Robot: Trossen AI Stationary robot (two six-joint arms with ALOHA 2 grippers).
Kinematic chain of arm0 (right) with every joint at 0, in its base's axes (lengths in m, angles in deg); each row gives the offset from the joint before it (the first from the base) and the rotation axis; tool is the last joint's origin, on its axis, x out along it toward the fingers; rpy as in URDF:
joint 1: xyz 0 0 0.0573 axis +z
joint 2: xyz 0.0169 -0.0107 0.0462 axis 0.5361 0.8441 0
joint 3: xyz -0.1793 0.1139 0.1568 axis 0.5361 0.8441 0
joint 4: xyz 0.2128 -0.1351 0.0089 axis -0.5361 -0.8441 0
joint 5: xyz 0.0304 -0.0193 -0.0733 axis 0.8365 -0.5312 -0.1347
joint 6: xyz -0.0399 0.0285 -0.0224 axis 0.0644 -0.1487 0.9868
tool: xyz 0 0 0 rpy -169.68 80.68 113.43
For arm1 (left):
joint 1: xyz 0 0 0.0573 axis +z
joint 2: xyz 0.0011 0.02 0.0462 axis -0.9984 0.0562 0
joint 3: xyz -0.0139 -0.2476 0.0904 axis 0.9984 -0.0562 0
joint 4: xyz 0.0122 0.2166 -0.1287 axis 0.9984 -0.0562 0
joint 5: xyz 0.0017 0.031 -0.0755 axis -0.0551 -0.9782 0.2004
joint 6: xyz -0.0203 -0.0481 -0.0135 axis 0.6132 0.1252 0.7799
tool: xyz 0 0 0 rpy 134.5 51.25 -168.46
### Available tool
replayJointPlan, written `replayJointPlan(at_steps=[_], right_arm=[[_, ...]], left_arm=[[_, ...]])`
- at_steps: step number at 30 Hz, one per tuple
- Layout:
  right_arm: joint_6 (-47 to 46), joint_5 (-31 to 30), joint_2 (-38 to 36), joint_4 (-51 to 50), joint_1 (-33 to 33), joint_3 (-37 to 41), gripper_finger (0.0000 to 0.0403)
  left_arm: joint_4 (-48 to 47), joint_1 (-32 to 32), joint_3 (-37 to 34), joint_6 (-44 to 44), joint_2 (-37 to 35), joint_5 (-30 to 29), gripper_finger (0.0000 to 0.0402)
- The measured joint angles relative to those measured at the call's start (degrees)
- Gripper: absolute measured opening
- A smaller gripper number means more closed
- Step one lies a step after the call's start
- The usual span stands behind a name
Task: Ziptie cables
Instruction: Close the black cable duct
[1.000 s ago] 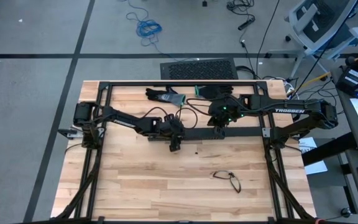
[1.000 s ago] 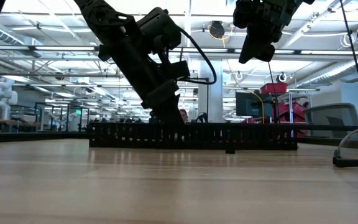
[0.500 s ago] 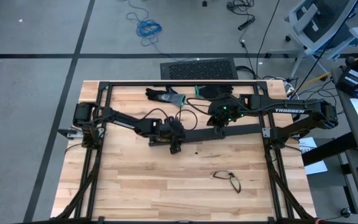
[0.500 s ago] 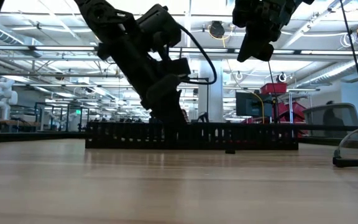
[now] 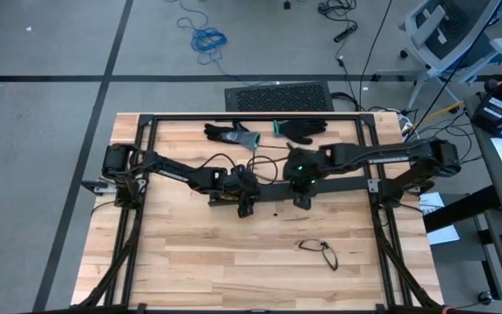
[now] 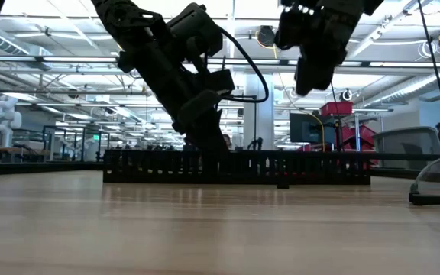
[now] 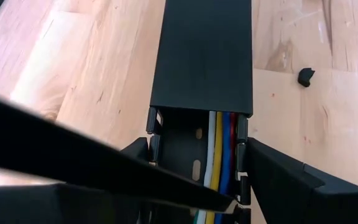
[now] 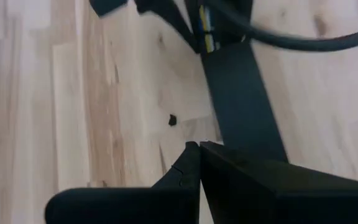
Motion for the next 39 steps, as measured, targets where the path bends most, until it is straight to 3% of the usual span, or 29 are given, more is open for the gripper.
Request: replayJointPlan(at_steps=[10,19,27,34,39], right_arm=[[0.63,0.37,4.63,6.29,1.34,0.0,0.0],[-0.29,-8.72,8.18,9.56,1.31,0.0,0.0],[-4.67,-9.01,15.7,13.2,1.7,0.0,0.0],[-5.71,-15.53,15.14,15.43,2.2,-0.04,0.0],[-5.07,-16.4,14.22,11.01,2.14,-0.04,0.0]], left_arm=[[-0.01,-0.01,0.0,0.05,0.0,-0.48,0.0235],[0.12,0.0,0.0,0.01,0.0,-0.68,0.0215],[0.13,0.0,-0.02,0.04,0.0,-0.7,0.0215],[-0.09,0.0,-0.02,0.07,0.0,-0.7,0.0215],[-0.14,0.02,-0.02,0.07,0.0,-0.72,0.0215]])
